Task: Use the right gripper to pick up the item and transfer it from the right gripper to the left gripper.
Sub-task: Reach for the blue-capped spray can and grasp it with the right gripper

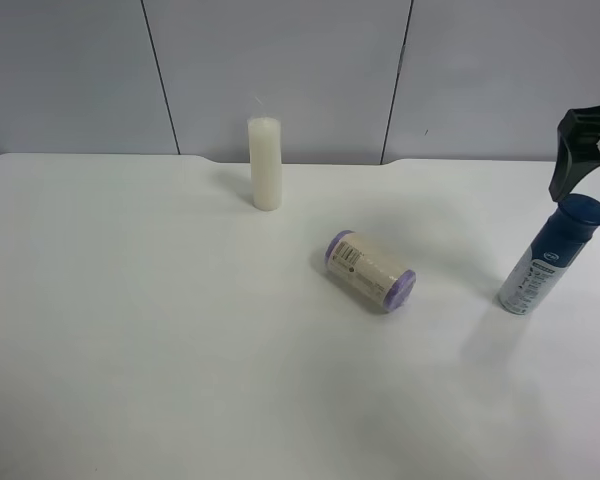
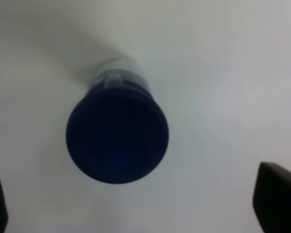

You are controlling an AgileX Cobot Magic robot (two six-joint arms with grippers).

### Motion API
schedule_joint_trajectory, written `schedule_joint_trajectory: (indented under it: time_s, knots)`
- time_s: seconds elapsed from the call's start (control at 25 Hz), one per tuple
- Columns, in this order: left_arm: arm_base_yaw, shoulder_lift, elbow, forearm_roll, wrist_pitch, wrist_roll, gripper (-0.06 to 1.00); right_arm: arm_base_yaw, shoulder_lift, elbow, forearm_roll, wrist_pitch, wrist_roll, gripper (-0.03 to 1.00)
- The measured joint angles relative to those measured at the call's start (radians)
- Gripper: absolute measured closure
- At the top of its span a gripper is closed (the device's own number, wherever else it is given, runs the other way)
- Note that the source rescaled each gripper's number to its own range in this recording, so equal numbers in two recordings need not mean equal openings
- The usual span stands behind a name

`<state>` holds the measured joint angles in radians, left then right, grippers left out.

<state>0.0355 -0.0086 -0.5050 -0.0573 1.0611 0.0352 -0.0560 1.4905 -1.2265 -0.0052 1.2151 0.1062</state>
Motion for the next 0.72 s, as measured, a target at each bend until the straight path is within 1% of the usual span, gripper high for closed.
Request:
schedule_joint_trajectory:
  time_s: [0.2, 0.52, 0.72]
  knots:
    - [0.000, 0.000, 0.000, 0.000, 0.000, 0.000, -0.06, 0.000, 0.061, 0.000, 0.023, 0.004, -0.032, -0.03]
    - [0.000, 0.000, 0.000, 0.000, 0.000, 0.000, -0.06, 0.000, 0.126, 0.000, 0.022, 0.002, -0.039, -0.03]
    - [0.000, 0.000, 0.000, 0.000, 0.000, 0.000, -0.06, 0.000, 0.140, 0.034, 0.014, -0.053, -0.068, -0.03]
